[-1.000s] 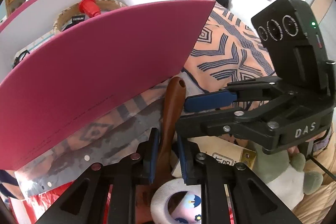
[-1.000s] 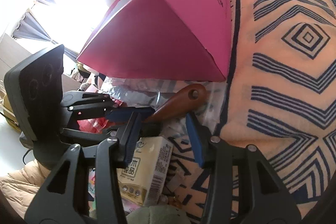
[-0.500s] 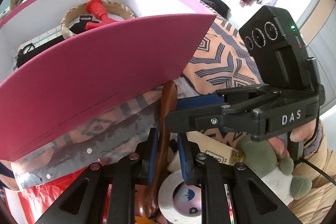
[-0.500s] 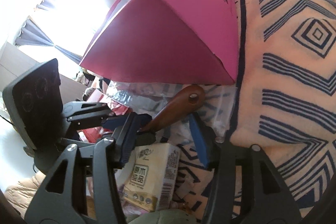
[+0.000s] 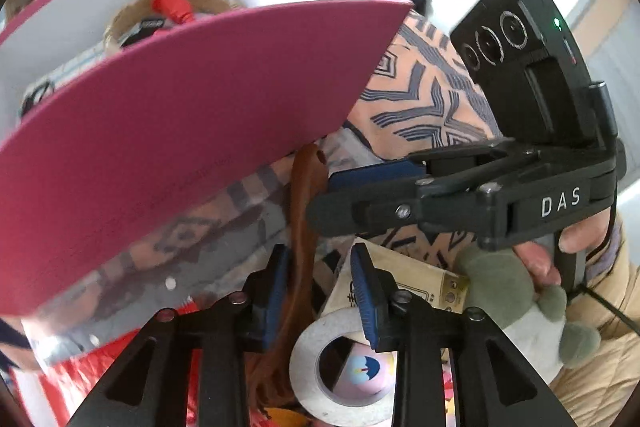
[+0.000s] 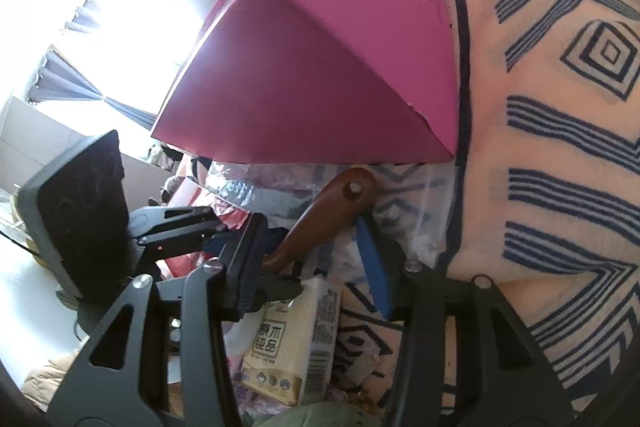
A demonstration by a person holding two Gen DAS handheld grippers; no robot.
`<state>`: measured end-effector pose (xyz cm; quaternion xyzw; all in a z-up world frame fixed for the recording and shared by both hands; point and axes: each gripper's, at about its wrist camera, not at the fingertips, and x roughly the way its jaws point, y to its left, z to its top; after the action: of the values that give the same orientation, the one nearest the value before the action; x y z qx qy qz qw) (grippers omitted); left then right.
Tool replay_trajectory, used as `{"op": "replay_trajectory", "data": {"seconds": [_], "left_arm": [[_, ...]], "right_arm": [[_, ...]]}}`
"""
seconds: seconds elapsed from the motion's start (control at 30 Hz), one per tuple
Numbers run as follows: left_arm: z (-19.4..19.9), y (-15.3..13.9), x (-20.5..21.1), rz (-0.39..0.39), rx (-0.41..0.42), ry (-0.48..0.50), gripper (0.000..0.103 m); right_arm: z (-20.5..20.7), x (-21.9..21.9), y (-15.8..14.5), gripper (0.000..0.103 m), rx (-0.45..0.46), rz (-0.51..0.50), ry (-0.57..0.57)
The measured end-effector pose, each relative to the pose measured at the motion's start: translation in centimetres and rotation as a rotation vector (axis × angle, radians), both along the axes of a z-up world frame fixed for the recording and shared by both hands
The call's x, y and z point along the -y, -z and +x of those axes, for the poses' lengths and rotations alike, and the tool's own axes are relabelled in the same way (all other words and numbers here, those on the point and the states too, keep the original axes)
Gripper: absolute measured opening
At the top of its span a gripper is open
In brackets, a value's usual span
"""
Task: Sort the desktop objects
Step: 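Grasp the brown wooden handle with the right gripper and lift it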
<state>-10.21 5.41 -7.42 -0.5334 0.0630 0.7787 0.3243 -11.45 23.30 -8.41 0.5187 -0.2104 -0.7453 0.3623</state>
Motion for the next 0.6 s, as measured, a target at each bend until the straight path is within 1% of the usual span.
{"op": "replay_trajectory", "data": {"seconds": [0.13,0.23,0.3,0.47,0.5,0.57,0.6], "left_arm": [[-0.6,0.1,0.0,0.01,0.032,0.008,0.03],[-0.5,0.1,0.2,-0.017,0.014,-0.022,0.013],[-0.1,0.0,0.6,0.011,0.02,-0.041,0.012],[1.1,-1.0,1.0,0.054,-0.018,-0.073,0.011],[1.5,-1.5,1.1,0.07,-0.033,-0.066,0.011],[1.9,-1.9,1.1,0.104,-0.031,-0.055,0.012],[2.3,-2.0,0.9,0.098,-0.037,-0.054,0.012]], "right_arm": [[0.3,-0.1,-0.2,0.049,-0.007,0.018,-0.008],[0.6,-0.4,-0.3,0.049,-0.011,0.024,-0.011],[0.7,-0.7,-0.3,0.049,-0.006,0.019,-0.013],[0.8,-1.3,0.0,0.049,0.018,-0.006,-0.006],[0.9,-1.4,0.0,0.049,0.022,-0.011,-0.004],[1.0,-1.4,0.1,0.049,0.035,-0.032,-0.01],[1.1,-1.4,0.2,0.049,0.036,-0.04,-0.009]]}}
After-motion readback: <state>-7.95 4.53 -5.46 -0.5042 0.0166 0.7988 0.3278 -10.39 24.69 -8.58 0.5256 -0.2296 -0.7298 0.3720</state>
